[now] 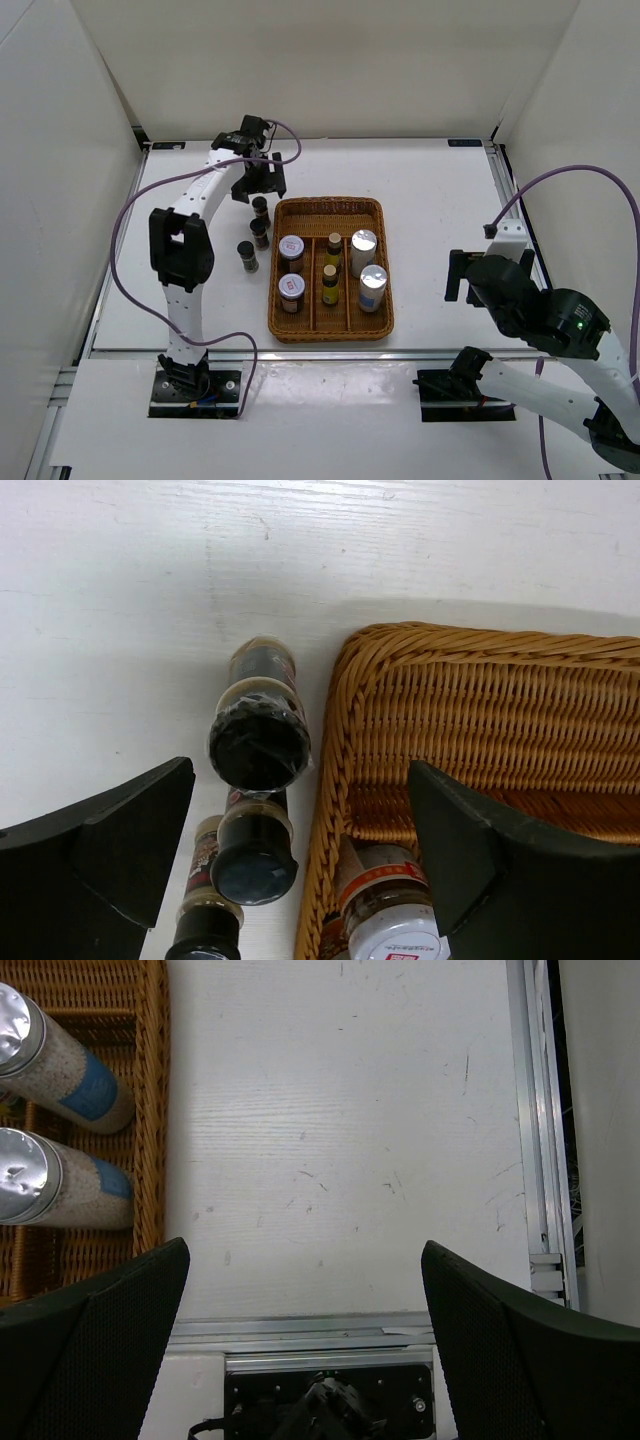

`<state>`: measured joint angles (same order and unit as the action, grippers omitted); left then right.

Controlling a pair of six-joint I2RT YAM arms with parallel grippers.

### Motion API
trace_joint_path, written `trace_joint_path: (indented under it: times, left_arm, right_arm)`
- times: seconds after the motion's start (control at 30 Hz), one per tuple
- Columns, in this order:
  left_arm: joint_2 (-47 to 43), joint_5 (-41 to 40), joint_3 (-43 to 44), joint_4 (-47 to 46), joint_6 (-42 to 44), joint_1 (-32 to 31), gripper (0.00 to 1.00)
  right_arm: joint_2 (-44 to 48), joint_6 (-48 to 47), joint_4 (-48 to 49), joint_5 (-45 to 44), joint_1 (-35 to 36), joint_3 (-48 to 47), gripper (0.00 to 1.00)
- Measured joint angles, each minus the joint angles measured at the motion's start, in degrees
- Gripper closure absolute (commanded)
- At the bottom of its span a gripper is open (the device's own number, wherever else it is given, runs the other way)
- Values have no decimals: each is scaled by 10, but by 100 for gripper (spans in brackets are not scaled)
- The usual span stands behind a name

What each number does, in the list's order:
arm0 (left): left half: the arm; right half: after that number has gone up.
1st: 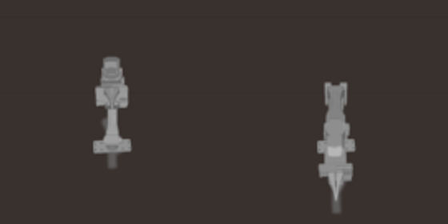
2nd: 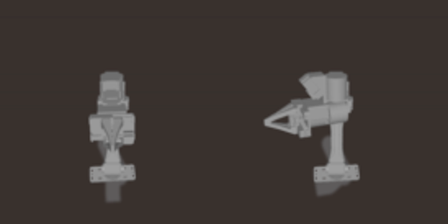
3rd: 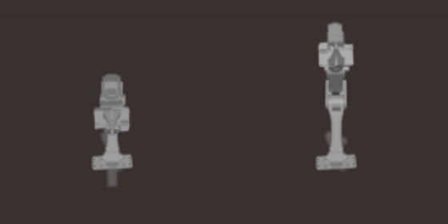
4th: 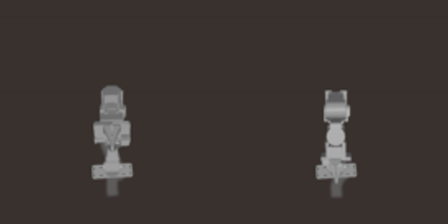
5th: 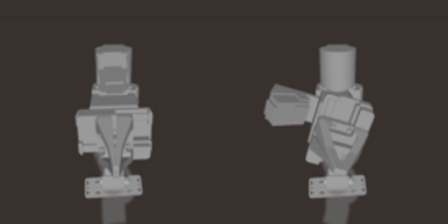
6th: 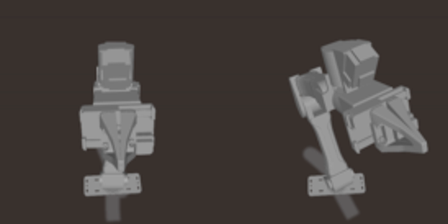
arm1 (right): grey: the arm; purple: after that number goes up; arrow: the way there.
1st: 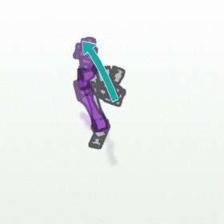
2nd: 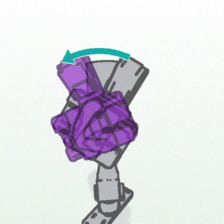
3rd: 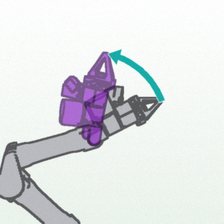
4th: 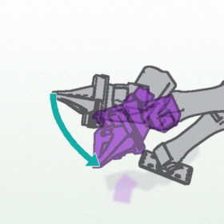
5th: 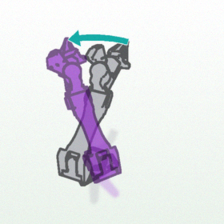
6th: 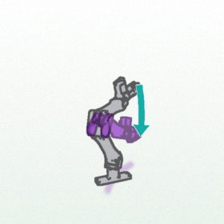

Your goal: Organize the condiment bottles

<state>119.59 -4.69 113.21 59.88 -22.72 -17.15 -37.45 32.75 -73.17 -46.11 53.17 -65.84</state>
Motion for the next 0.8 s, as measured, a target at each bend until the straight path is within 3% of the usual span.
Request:
trace_joint_path:
  times: [0.17,0.5,0.67,0.77,0.8]
  left_arm:
    - [3,0,0,-3,6,6,13]
    - [21,0,-7,-19,9,17,19]
    - [28,1,-11,-20,13,19,39]
    - [31,3,-11,-20,18,20,58]
    - [31,4,-11,-20,21,20,69]
  right_arm:
    - [0,0,0,0,0,0,0]
    - [0,0,0,0,0,0,0]
    - [0,0,0,0,0,0,0]
    - [0,0,0,0,0,0,0]
    - [0,0,0,0,0,0,0]
